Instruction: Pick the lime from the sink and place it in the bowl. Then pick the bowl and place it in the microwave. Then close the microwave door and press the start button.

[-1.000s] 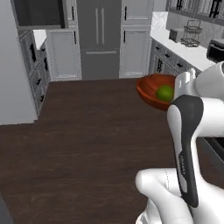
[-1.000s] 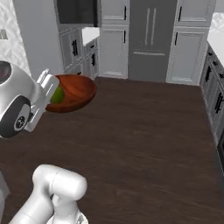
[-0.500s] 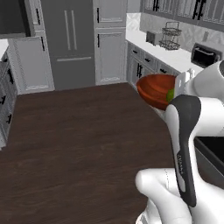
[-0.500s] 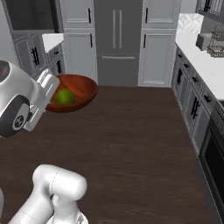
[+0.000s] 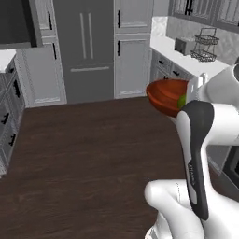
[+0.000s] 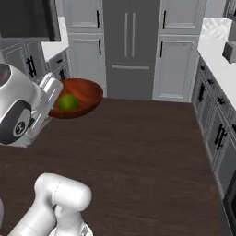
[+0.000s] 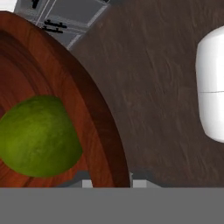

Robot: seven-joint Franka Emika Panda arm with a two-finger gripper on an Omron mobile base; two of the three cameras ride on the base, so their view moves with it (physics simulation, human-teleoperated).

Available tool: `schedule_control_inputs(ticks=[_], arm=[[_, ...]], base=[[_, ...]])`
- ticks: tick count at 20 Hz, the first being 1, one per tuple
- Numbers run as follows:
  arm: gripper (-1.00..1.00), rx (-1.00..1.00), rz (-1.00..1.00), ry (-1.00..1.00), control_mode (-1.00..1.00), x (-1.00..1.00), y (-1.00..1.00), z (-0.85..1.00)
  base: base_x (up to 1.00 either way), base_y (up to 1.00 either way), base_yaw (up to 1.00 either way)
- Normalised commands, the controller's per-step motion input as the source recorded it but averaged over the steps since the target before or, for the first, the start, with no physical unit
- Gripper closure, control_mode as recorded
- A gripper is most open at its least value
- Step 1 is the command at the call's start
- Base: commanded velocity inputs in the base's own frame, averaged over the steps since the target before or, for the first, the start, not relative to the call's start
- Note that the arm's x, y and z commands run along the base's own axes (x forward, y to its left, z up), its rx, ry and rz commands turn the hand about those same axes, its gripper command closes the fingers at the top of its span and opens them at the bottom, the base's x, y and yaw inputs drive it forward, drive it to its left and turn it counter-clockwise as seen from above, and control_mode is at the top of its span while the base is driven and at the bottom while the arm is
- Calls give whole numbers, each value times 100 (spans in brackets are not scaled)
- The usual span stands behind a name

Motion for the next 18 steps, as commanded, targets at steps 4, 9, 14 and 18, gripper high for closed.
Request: schedule_control_inputs(ticks=[4, 9, 14, 18], arm=[[100, 0, 0, 0, 100, 0, 0, 0], [100, 0, 0, 0, 100, 0, 0, 0], [100, 0, 0, 0, 100, 0, 0, 0], [100, 0, 0, 0, 100, 0, 0, 0]], base=[[100, -47, 34], [100, -72, 42], [100, -82, 43], [100, -89, 44]])
